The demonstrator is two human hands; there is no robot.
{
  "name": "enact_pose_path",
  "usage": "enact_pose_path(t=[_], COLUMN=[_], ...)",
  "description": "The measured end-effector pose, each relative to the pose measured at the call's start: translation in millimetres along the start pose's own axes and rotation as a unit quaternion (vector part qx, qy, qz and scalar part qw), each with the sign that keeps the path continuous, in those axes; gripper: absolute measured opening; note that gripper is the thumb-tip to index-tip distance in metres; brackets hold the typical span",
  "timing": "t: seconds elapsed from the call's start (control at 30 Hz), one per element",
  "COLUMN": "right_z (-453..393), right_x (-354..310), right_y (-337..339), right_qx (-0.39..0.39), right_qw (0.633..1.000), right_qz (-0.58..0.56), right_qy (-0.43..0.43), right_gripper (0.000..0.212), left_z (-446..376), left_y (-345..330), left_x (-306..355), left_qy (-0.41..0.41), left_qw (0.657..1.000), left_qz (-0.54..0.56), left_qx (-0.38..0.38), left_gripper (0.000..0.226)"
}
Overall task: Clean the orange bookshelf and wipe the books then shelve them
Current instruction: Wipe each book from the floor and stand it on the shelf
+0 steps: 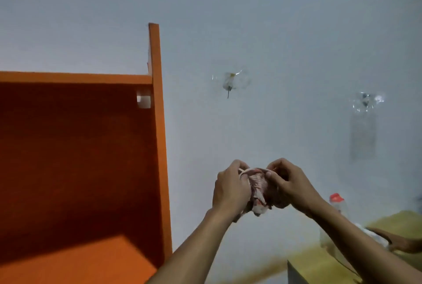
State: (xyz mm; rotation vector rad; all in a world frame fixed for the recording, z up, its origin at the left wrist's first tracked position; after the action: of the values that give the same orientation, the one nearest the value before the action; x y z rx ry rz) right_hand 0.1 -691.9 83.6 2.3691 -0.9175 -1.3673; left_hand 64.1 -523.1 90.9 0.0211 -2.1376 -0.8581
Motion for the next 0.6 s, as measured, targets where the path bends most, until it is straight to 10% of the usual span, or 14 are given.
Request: enact_pose_path(t=[0.4, 0.6], right_z=[-222, -295], right_x=[-7, -13], right_y=[76, 79], right_qx=[0.043, 0.096], right_qw=[0.970, 0.949], right_qz=[0.122, 0.143], right_qy=[0.206, 0.265], right_gripper=[0.050, 0.044], left_z=[-183, -233], left_y=[95, 132], left_x=[16, 29], left_qy=[-0.149, -0.182], left_qw=[0.957, 0.915], left_qz=[-0.245, -0.309], left_qx=[0.037, 0.184], left_gripper=[0.025, 0.021])
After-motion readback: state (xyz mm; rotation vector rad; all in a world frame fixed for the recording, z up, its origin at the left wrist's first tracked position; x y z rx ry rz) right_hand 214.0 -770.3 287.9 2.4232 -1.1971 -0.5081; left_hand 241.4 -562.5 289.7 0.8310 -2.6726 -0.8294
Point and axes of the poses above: each hand's wrist, its own z-axis away from the middle knuckle, its own y-axis out of the back of the hand, x = y × z, the point moved 1 cm from there along -z, towards the middle knuckle, and after that the axes turned 15 degrees about -x, right-handed, at the moved point
